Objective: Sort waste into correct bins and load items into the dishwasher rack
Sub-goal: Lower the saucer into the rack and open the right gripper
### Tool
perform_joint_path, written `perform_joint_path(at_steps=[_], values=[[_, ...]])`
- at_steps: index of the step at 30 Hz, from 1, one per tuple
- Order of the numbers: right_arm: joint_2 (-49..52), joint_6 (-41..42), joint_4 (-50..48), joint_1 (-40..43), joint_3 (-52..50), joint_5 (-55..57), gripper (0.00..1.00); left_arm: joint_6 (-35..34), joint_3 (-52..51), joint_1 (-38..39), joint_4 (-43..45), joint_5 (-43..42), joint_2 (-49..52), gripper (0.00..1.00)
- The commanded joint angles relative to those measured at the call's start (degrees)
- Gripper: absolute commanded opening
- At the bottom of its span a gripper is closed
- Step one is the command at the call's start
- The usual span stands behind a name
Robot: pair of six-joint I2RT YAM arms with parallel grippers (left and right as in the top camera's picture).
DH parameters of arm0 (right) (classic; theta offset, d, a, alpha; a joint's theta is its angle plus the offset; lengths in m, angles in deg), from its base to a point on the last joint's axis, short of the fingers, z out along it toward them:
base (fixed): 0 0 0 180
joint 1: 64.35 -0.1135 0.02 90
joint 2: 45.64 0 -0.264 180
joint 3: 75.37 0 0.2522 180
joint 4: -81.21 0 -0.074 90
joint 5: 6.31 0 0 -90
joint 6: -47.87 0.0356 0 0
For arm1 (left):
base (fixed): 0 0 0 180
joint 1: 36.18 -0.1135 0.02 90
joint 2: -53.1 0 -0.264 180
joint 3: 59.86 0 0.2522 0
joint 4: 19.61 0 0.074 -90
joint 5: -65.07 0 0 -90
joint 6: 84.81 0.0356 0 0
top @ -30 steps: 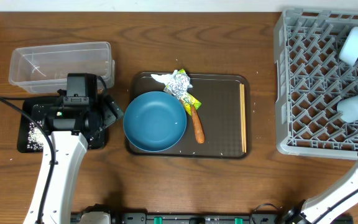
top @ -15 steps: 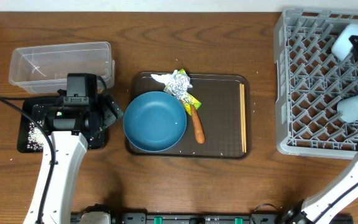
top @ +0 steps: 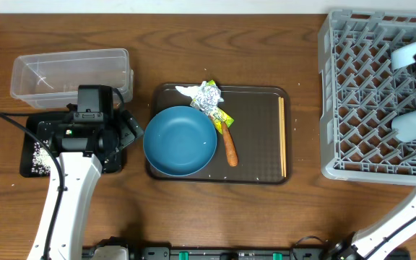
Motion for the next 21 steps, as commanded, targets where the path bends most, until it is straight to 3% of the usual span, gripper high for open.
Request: perform_joint_path(at_steps=[1, 6, 8, 9, 12, 17, 21], values=[[-4.4, -3.6, 7.8, 1.6, 0.1, 14.4, 0.08, -0.5, 1.4, -0.2, -0.2, 0.5, -0.7, 1.0], [-13.4, -4.8, 18.6, 1.6, 0.1, 38.8, 0.15, -0.5, 1.4, -0.2, -0.2, 0.5, -0.7, 1.0], [-17.4, -4.7, 19.9, 1.6, 0.1, 43.2, 0.24, -0.5, 1.4, -0.2, -0.2, 0.5, -0.7, 1.0], [-19.6, -4.3, 20.3, 1.6, 0.1, 44.8, 0.34, -0.5, 1.4, -0.2, -0.2, 0.5, -0.7, 1.0], [-25.7, -3.4, 20.1, 1.5, 0.1, 46.5, 0.56, -0.5, 1.4, -0.2, -0.2, 0.5, -0.7, 1.0], [-35.4, 0.2, 19.8, 0.4, 0.1, 45.9, 0.69, -0.5, 1.4, -0.2, -0.2, 0.5, -0.7, 1.0], [-41.3, 0.4, 20.0, -3.5, 0.1, 39.1, 0.88, -0.5, 1.4, -0.2, -0.2, 0.5, -0.7, 1.0]])
